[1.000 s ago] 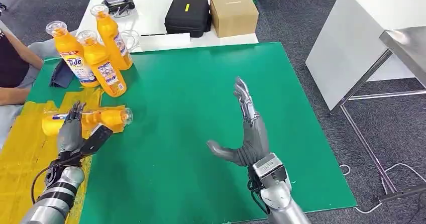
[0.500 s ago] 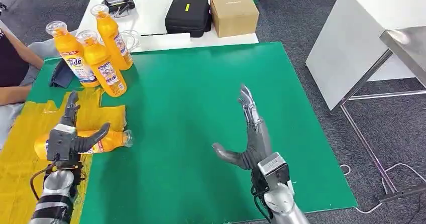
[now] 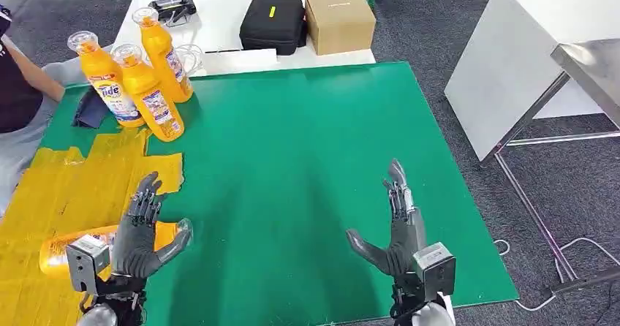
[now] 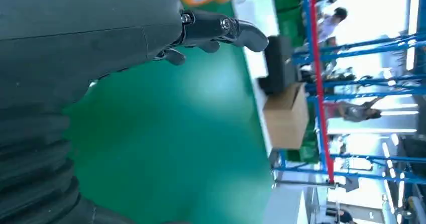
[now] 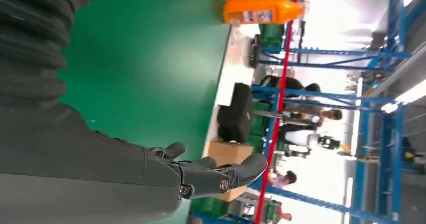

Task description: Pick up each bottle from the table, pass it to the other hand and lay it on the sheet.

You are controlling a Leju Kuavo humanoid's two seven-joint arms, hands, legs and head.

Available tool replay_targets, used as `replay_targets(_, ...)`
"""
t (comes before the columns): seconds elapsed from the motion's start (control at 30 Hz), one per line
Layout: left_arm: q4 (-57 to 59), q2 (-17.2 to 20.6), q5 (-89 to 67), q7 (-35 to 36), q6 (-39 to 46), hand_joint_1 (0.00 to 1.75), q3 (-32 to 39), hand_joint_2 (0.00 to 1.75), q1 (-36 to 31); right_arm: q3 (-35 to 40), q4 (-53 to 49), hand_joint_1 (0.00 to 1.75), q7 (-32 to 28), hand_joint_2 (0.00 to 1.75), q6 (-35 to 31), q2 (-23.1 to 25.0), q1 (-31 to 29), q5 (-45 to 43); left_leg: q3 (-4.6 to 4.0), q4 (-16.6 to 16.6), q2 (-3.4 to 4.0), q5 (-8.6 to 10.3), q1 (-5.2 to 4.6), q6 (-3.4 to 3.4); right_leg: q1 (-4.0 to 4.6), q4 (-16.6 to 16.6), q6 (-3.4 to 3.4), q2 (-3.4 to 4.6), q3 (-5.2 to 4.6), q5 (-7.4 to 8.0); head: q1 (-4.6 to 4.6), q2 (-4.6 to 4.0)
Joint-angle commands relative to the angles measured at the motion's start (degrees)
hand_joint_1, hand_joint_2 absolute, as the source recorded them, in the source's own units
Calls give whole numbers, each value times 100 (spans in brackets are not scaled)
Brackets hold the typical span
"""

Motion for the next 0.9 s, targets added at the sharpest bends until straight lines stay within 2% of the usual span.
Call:
replay_targets(0.03,92,-14,129,92,-29,0,-380,175,-1,-199,-92,0,40,175,-327,85,130,86,16,3,-22,-8,7,-4,7,-3,-9,-16,23,-9,2,0)
replay_targets(0.73,55,32,96,24,12,0,-538,175,-167,24,219,0,152,175,-196,-153,-38,163,31,-1,-12,-9,11,-5,11,-9,-12,-5,38,-7,0,0)
replay_targets(0.77,62,34,97,24,11,0,-536,175,-171,26,224,0,157,0,-196,-153,-42,164,29,-1,-13,-9,11,-5,11,-9,-12,-6,37,-6,0,0)
replay_targets(0.9,90,12,112,11,21,0,-520,175,-188,50,235,0,189,0,-181,-179,-50,189,35,2,-18,-13,14,-6,14,-9,-14,-10,45,-10,0,0)
